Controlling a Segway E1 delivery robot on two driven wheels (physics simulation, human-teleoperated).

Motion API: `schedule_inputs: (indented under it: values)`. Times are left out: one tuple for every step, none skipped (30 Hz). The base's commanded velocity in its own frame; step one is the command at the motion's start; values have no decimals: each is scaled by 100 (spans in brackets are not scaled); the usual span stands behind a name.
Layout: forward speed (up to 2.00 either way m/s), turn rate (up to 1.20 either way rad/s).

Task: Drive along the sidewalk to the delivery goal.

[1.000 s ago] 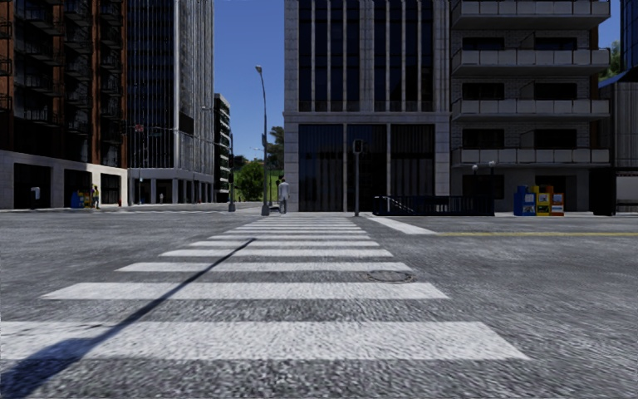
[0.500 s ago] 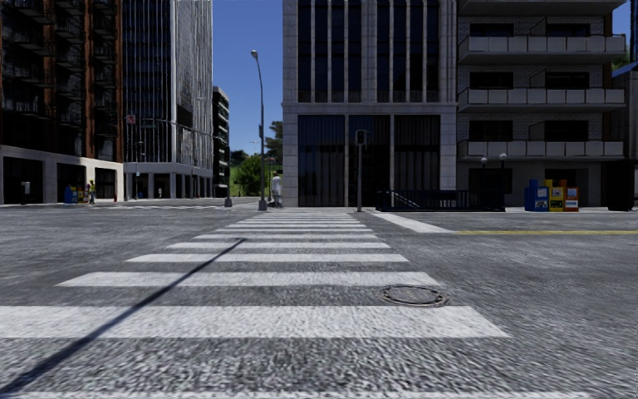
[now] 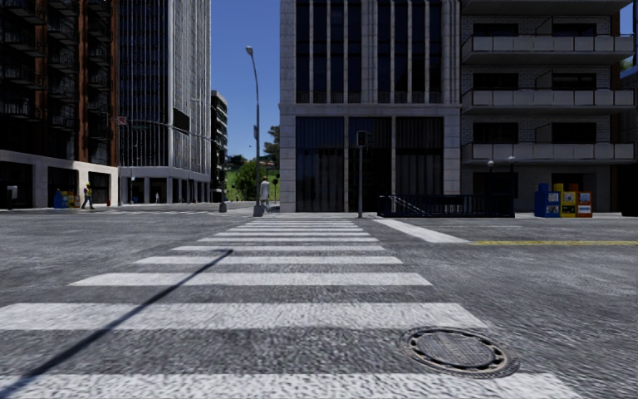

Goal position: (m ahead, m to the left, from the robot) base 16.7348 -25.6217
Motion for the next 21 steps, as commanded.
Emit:
schedule_inputs:
  values:
    - [163,0]
    - [163,0]
    - [163,0]
    - [163,0]
    - [163,0]
    - [163,0]
    - [163,0]
    - [163,0]
    - [163,0]
    - [163,-8]
    - [163,-26]
    - [163,-26]
    - [163,-27]
    - [163,0]
    - [163,0]
    - [163,0]
    - [163,0]
    - [163,0]
    - [163,0]
    - [163,0]
    - [163,0]
